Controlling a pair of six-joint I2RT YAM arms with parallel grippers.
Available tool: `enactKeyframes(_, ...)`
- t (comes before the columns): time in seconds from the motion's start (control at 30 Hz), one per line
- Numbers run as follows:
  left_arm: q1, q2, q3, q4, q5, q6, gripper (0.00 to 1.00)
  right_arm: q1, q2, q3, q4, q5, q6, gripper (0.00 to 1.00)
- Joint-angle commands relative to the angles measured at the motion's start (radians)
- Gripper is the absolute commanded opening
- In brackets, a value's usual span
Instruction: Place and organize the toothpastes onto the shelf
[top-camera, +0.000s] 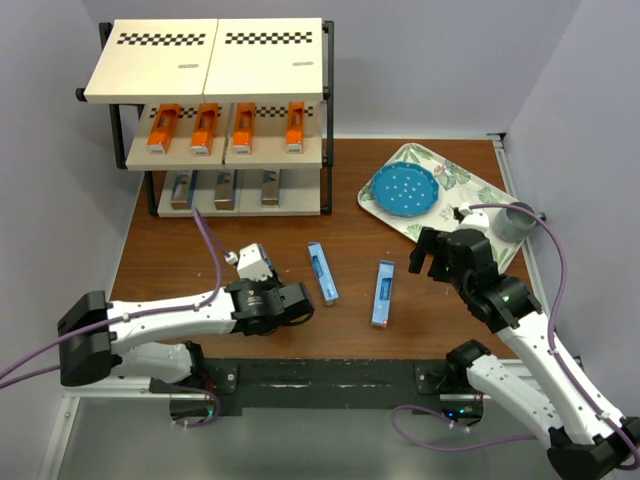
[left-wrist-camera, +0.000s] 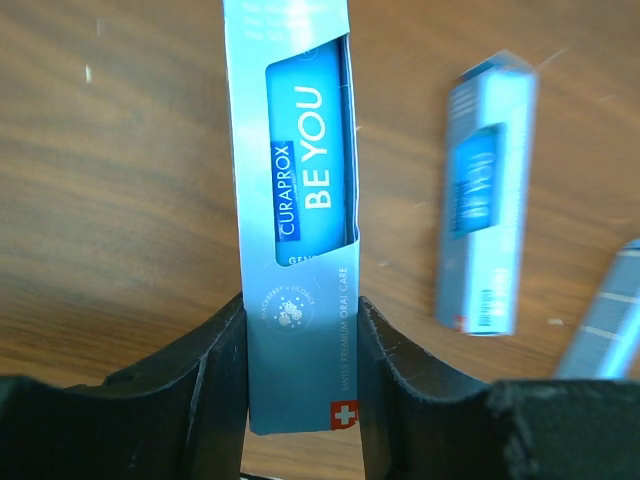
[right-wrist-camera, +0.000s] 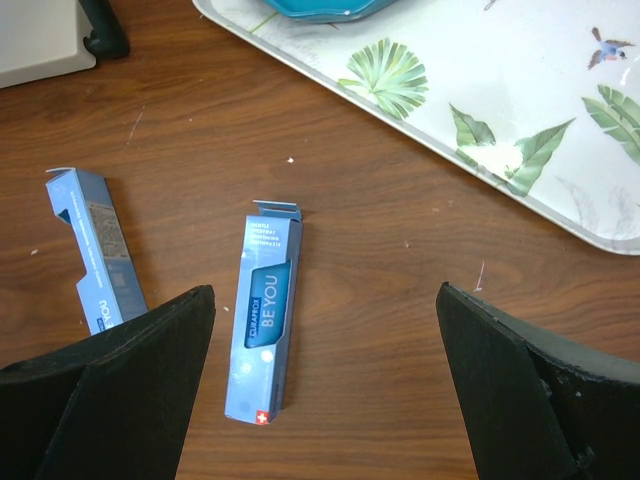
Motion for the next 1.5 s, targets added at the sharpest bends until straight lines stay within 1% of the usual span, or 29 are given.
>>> enactKeyframes(0.0, -0.004, -0.084, 0.198, -0.180, -0.190, 0.149, 0.32, 0.002, 0.006, 0.037, 0.036, 0.011, 0.007, 0.97)
enactKeyframes(0.03, -0.002, -0.097, 0.266, -0.183, -0.206, 0.196, 0.32, 0.004, 0.009, 0.039, 0.035, 0.011, 0.007, 0.97)
enactKeyframes(0.07, -0.001, -0.120, 0.299, -0.167, -0.230, 0.318, 0.32, 0.004, 0.012, 0.042, 0.038, 0.011, 0.006, 0.97)
enactKeyframes(0.1, 0.002, -0.131, 0.330, -0.142, -0.233, 0.395, 0.32, 0.002, 0.014, 0.045, 0.038, 0.012, 0.007, 0.97)
enactKeyframes(0.13, 0.013, -0.139, 0.388, -0.108, -0.230, 0.481, 0.32, 0.004, 0.022, 0.046, 0.041, 0.011, 0.009, 0.97)
enactKeyframes(0.17, 0.016, -0.151, 0.416, -0.053, -0.215, 0.611, 0.32, 0.004, 0.023, 0.046, 0.044, 0.011, 0.010, 0.97)
enactKeyframes(0.23, 0.036, -0.165, 0.489, 0.014, -0.181, 0.748, 0.32, 0.002, 0.032, 0.052, 0.049, 0.009, 0.013, 0.96)
enactKeyframes(0.27, 0.045, -0.173, 0.512, 0.066, -0.139, 0.851, 0.32, 0.004, 0.034, 0.054, 0.052, 0.009, 0.018, 0.96)
enactKeyframes(0.33, 0.091, -0.182, 0.575, 0.160, -0.074, 0.960, 0.32, 0.004, 0.038, 0.060, 0.053, 0.009, 0.019, 0.96)
enactKeyframes(0.37, 0.120, -0.188, 0.595, 0.185, 0.029, 1.053, 0.32, 0.004, 0.042, 0.063, 0.056, 0.011, 0.024, 0.96)
enactKeyframes(0.4, 0.158, -0.187, 0.618, 0.208, 0.093, 1.091, 0.32, 0.004, 0.043, 0.068, 0.056, 0.009, 0.024, 0.96)
enactKeyframes(0.43, 0.232, -0.182, 0.672, 0.237, 0.153, 1.127, 0.32, 0.004, 0.045, 0.071, 0.056, 0.011, 0.024, 0.96)
enactKeyframes(0.47, 0.261, -0.156, 0.707, 0.240, 0.229, 1.190, 0.32, 0.004, 0.048, 0.074, 0.056, 0.012, 0.024, 0.96)
enactKeyframes(0.5, 0.284, -0.133, 0.745, 0.236, 0.254, 1.223, 0.32, 0.004, 0.049, 0.078, 0.056, 0.014, 0.024, 0.96)
enactKeyframes(0.53, 0.321, -0.106, 0.843, 0.208, 0.276, 1.253, 0.32, 0.004, 0.052, 0.081, 0.056, 0.012, 0.025, 0.96)
enactKeyframes(0.57, 0.335, -0.040, 0.900, 0.191, 0.309, 1.313, 0.32, 0.004, 0.054, 0.085, 0.056, 0.011, 0.026, 0.96)
enactKeyframes(0.6, 0.349, -0.006, 0.954, 0.177, 0.326, 1.341, 0.32, 0.002, 0.060, 0.089, 0.056, 0.012, 0.024, 0.96)
enactKeyframes(0.7, 0.410, 0.132, 1.228, 0.131, 0.408, 1.425, 0.32, 0.004, 0.068, 0.097, 0.059, 0.011, 0.026, 0.96)
enactKeyframes(0.77, 0.484, 0.224, 1.333, 0.101, 0.479, 1.463, 0.31, 0.004, 0.069, 0.100, 0.061, 0.012, 0.029, 0.96)
enactKeyframes(0.8, 0.551, 0.252, 1.429, 0.090, 0.512, 1.470, 0.31, 0.004, 0.068, 0.101, 0.061, 0.014, 0.030, 0.96)
enactKeyframes(0.83, 0.589, 0.276, 1.466, 0.081, 0.547, 1.473, 0.31, 0.004, 0.066, 0.101, 0.059, 0.012, 0.032, 0.96)
enactKeyframes(0.87, 0.629, 0.310, 1.489, 0.088, 0.622, 1.470, 0.31, 0.004, 0.066, 0.103, 0.058, 0.012, 0.032, 0.96)
enactKeyframes(0.9, 0.701, 0.317, 1.493, 0.105, 0.653, 1.467, 0.31, 0.005, 0.065, 0.104, 0.056, 0.014, 0.030, 0.96)
enactKeyframes(1.0, 0.822, 0.327, 1.481, 0.182, 0.742, 1.451, 0.30, 0.004, 0.065, 0.111, 0.041, 0.011, 0.019, 0.96)
enactKeyframes(1.17, 0.952, 0.332, 1.473, 0.231, 0.753, 1.487, 0.30, 0.002, 0.074, 0.127, 0.016, 0.008, -0.010, 0.96)
enactKeyframes(1.2, 0.999, 0.335, 1.474, 0.235, 0.759, 1.491, 0.30, 0.004, 0.077, 0.129, 0.015, 0.011, -0.011, 0.96)
enactKeyframes(1.27, 1.050, 0.343, 1.474, 0.246, 0.787, 1.497, 0.30, 0.004, 0.086, 0.138, 0.010, 0.014, -0.008, 0.96)
enactKeyframes(1.3, 1.097, 0.346, 1.476, 0.249, 0.813, 1.497, 0.30, 0.004, 0.092, 0.141, 0.009, 0.018, -0.005, 0.96)
enactKeyframes(1.47, 1.194, 0.358, 1.458, 0.248, 0.837, 1.536, 0.33, 0.004, 0.117, 0.158, 0.009, 0.019, 0.007, 0.96)
